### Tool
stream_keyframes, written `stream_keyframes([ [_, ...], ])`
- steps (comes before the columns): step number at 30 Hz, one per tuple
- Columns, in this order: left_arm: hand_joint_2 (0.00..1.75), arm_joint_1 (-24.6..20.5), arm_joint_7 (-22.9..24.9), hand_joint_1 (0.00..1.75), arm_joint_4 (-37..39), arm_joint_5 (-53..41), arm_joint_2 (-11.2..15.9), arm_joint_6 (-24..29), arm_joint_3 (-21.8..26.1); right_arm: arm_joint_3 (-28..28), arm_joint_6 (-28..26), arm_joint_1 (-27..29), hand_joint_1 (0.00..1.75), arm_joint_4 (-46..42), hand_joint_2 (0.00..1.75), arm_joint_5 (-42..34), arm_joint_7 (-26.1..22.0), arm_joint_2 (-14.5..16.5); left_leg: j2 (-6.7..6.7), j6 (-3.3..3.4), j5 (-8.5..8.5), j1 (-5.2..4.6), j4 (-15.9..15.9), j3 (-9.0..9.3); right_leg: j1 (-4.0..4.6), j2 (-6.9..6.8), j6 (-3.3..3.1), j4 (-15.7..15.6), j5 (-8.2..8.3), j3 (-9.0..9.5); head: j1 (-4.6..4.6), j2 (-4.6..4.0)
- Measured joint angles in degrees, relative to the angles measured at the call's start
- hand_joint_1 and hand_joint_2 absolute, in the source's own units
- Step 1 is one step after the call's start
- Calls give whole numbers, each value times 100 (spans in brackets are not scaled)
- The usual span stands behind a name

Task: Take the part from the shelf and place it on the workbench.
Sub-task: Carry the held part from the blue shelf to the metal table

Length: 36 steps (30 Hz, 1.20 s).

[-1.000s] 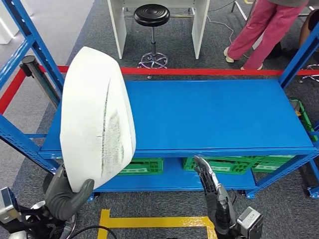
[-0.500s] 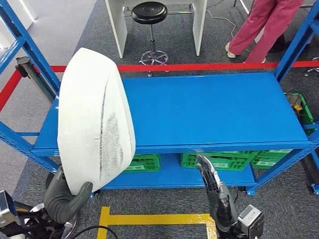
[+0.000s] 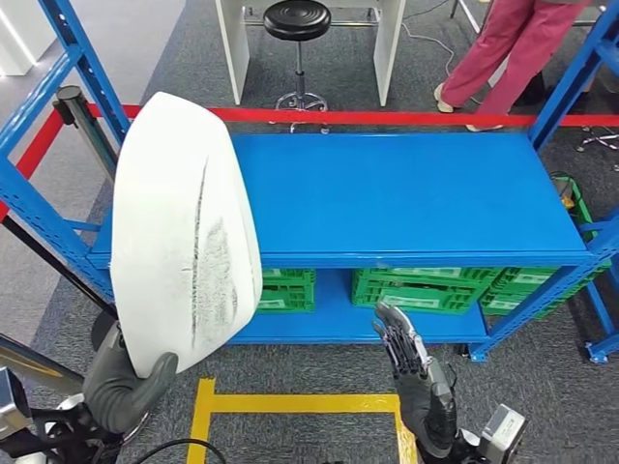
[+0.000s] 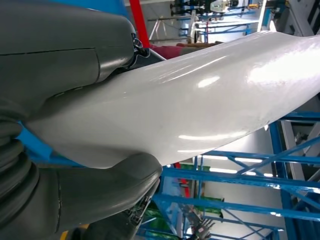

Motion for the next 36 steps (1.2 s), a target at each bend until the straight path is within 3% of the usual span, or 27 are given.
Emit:
stream_keyframes([
  [1,175,0,1,175,0,3,0,1,-1,-11,28,-1,0,1,0,-22,-1,0,0,-20,45,6,35,-89,-7,-1,8,-259,156,252,1,0],
  [2,175,0,1,175,-1,4,1,1,-1,-21,53,-8,0,1,0,-37,-1,0,-1,-46,80,7,83,-167,-13,0,12,-647,209,551,1,0],
  [3,175,-3,1,175,-2,7,1,1,-1,-28,93,-15,0,0,0,-55,-1,0,-1,-72,106,3,137,-231,-12,8,1,-1046,188,841,0,0],
  [5,175,-6,-1,175,-4,17,2,-1,-2,-33,199,-27,0,-1,0,-100,6,0,-3,-137,172,-7,211,-304,7,19,-51,-1513,38,1114,0,0],
  [7,175,-4,-4,175,-4,39,7,-2,-4,-35,298,-21,0,-1,0,-132,23,0,-7,-206,231,0,227,-334,16,7,-148,-1558,60,1070,6,0],
  [8,175,1,-5,175,-4,50,13,-2,-4,-38,329,-16,0,-1,0,-136,32,0,-11,-243,174,8,260,-357,11,-5,-205,-1561,104,1031,3,0],
  [10,175,11,-7,175,-4,63,23,-2,-4,-44,354,-13,0,1,0,-132,44,0,-15,-324,-242,33,605,-468,-7,-31,-294,-1571,218,926,-12,0],
  [12,175,17,-8,175,-4,64,27,-2,-5,-51,358,-7,0,1,0,-129,50,0,-15,-388,-810,62,1326,-626,-5,-42,-322,-1561,338,809,-24,0],
  [13,175,20,-8,175,-4,65,28,-2,-5,-55,357,-2,0,1,0,-122,51,0,-15,-407,-958,74,1651,-664,-4,-46,-321,-1551,401,739,-24,0],
  [14,175,23,-7,175,-4,65,30,-2,-5,-60,354,3,0,1,0,-109,52,0,-15,-412,-970,81,1810,-626,-2,-48,-316,-1538,459,664,-25,0],
  [15,175,25,-7,175,-4,65,31,-1,-5,-66,346,8,0,1,0,-87,51,1,-15,-404,-872,85,1742,-480,-1,-49,-308,-1523,514,582,-25,0],
  [16,175,25,-7,175,-4,64,31,-1,-5,-72,335,10,0,1,0,-62,48,1,-16,-382,-717,84,1453,-235,1,-49,-298,-1508,563,512,-25,0],
  [17,175,25,-7,175,-4,64,32,-1,-5,-76,325,12,0,0,0,-39,43,2,-19,-342,-596,78,1020,69,2,-49,-287,-1499,605,461,-24,0],
  [19,175,24,-7,175,-6,62,39,-2,-5,-84,307,14,0,-1,0,0,31,5,-26,-260,-541,48,234,570,5,-48,-235,-1494,690,399,-20,0],
  [21,175,25,-8,175,-8,60,49,-1,-5,-89,297,15,0,-2,0,28,22,8,-31,-205,-566,8,-28,689,-10,-49,-155,-1514,782,372,-20,0],
  [23,175,23,-8,175,-9,59,56,0,-5,-91,293,25,0,-2,0,47,19,10,-17,-146,-455,3,-78,613,-21,-37,-78,-1528,823,348,-20,0],
  [24,175,23,-7,175,-11,55,59,1,-5,-96,288,32,0,-2,0,52,18,11,-5,-103,-383,13,-109,561,-18,-24,-53,-1461,718,293,-13,0],
  [26,175,26,-4,175,-14,46,62,6,-5,-109,280,41,0,-2,0,58,19,14,18,-41,-234,32,-136,419,-15,-3,-32,-1015,220,103,0,0],
  [28,175,43,1,175,-15,26,66,15,-5,-123,274,40,0,-2,0,59,21,16,17,-21,-104,17,-110,224,-13,1,-22,-306,-267,-71,9,0],
  [29,175,52,5,175,-15,16,68,23,-5,-128,274,40,0,-2,0,59,21,16,18,-25,-38,9,-92,121,-13,1,-18,-41,-329,-84,10,0],
  [30,175,62,9,175,-15,7,71,30,-5,-132,273,40,0,-2,0,61,21,16,19,-32,25,4,-68,18,-12,1,-17,46,-244,-15,10,0],
  [31,175,71,13,175,-15,1,73,39,-5,-133,273,38,0,-2,0,63,21,16,19,-45,84,2,-34,-86,-12,1,-19,-58,-76,154,12,0],
  [32,175,79,15,175,-16,-3,77,48,-4,-133,273,34,0,-2,0,65,21,17,18,-63,136,3,11,-184,-14,1,-23,-351,88,422,11,0],
  [33,175,88,16,175,-20,-6,80,55,-3,-133,273,25,0,-2,0,67,22,17,16,-84,176,-4,65,-275,-13,1,-27,-757,140,737,13,0],
  [34,175,96,17,175,-28,-9,84,62,1,-133,273,13,0,-2,0,70,21,17,16,-108,214,-11,119,-348,-11,6,-39,-1154,111,1022,11,0],
  [36,175,115,17,175,-54,-29,98,73,7,-134,274,-12,0,-2,0,74,21,19,16,-155,309,-24,182,-438,7,16,-78,-1601,-40,1263,7,0],
])
